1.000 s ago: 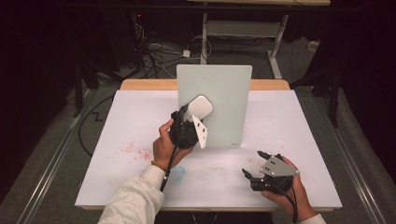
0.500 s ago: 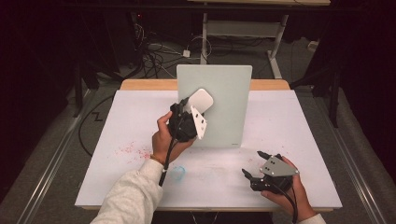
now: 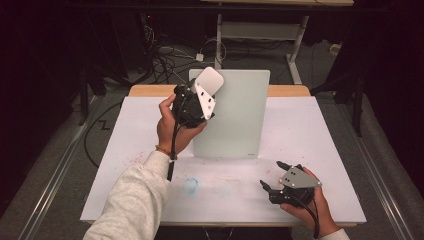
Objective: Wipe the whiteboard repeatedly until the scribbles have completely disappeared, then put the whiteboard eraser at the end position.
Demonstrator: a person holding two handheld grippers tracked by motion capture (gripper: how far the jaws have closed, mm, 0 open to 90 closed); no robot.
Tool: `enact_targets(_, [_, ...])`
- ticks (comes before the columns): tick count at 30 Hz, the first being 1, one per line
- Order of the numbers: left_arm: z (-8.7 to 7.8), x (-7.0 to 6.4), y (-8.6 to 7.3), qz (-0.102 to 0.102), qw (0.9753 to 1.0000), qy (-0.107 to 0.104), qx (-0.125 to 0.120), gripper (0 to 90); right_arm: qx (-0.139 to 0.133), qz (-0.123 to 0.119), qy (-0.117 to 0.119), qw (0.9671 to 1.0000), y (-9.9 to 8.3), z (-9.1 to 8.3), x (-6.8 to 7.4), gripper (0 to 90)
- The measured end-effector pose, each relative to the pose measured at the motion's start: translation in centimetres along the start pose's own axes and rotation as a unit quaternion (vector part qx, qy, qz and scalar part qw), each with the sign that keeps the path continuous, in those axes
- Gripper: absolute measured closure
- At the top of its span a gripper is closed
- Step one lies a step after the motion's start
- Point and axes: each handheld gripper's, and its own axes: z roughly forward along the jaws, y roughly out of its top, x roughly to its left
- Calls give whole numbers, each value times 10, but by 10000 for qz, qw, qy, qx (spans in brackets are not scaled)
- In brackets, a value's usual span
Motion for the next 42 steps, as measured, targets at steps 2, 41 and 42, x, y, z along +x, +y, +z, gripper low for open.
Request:
enact_targets(2, [0, -3, -6, 59, 10000, 27, 22, 290, 26, -1, 7, 10000, 0, 0, 0, 224])
enact_targets(41, [-14, 0, 4, 247, 9997, -87, 12, 291, 18, -69, 25, 10000, 1, -1, 4, 224])
enact_targets(42, [-13, 4, 9, 258, 9996, -60, 15, 291, 13, -65, 15, 10000, 1, -1, 4, 224])
